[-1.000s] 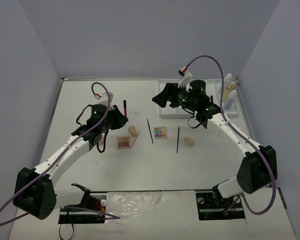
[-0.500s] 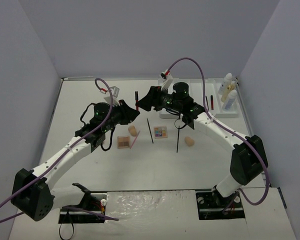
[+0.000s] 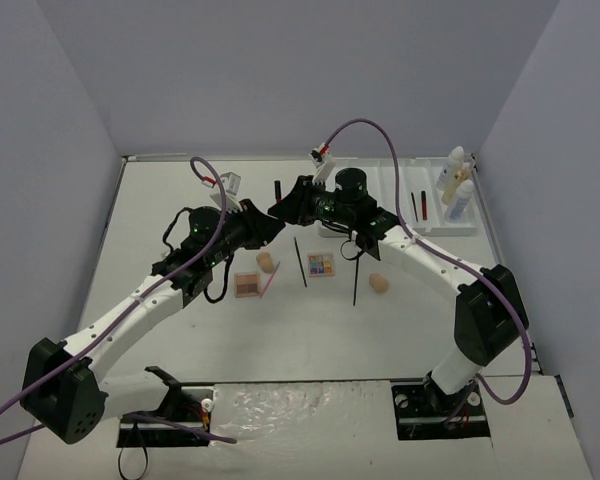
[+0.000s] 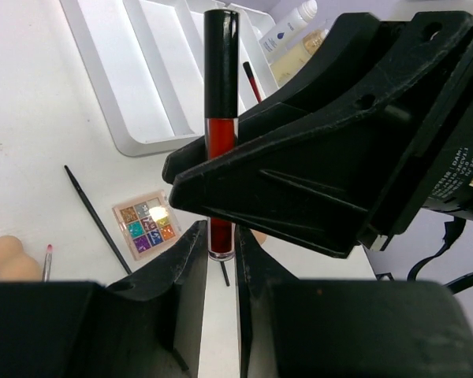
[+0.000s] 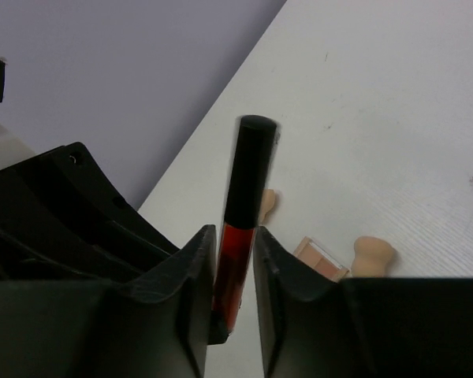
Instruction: Organize the makeup
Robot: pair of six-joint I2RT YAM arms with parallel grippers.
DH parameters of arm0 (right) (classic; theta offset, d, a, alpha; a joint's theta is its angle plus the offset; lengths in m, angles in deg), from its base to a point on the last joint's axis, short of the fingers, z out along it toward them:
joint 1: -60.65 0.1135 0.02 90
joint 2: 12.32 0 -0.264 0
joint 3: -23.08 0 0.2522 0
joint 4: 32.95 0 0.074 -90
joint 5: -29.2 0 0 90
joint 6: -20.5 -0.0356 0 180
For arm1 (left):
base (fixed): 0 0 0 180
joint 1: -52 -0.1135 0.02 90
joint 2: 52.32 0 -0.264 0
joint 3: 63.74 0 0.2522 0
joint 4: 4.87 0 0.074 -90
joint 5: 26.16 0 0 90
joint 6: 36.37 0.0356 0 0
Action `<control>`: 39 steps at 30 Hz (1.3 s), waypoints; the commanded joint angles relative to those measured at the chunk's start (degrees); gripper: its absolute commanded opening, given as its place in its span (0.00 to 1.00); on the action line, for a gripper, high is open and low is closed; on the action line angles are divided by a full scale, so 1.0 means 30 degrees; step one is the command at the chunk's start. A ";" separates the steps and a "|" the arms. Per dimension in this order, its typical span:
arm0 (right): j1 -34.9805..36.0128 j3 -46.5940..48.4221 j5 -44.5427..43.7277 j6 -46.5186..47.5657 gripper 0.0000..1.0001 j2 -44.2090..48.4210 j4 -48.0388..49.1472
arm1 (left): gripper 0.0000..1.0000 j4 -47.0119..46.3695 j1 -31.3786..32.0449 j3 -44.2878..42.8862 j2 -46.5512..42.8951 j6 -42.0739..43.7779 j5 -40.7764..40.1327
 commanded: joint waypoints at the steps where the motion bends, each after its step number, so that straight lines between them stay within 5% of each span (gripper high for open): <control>1: 0.0044 0.0965 -0.0695 0.1047 0.05 0.0666 0.0717 | 0.02 -0.1955 0.0214 -0.0410 -0.0165 -0.0444 0.0073; 4: 0.0018 0.1188 -0.1814 0.2016 0.00 0.0964 -0.0671 | 0.08 -0.1236 0.0239 -0.0559 0.0008 -0.0443 -0.0324; 8: -0.0518 0.1805 -0.4017 0.4601 0.00 0.1315 -0.3832 | 0.52 0.0521 0.0235 -0.0914 0.0067 -0.0204 -0.1262; 14: -0.3619 0.3081 -0.7876 0.7052 0.00 0.1059 -0.7470 | 0.84 0.4643 -0.0114 -0.1312 -0.0790 0.1450 -0.4258; 17: -0.5406 0.3719 -1.0239 0.8074 0.00 0.0046 -0.9494 | 0.93 0.7499 -0.0811 -0.1663 -0.1692 0.2480 -0.6169; 25: -0.9701 0.4475 -1.4724 1.0114 0.00 -0.2872 -0.9565 | 0.97 1.2612 -0.4296 -0.2737 -0.3845 0.7454 -0.8960; 34: -1.1382 0.8059 -1.5441 1.3100 0.01 -0.8060 -0.9434 | 0.97 1.3103 -0.5294 -0.1257 -0.5151 1.0839 -1.1150; 39: -1.1927 0.8940 -1.4372 1.2570 0.22 -0.9265 -0.9524 | 0.97 1.2292 -0.5323 -0.0115 -0.5200 1.1112 -1.1244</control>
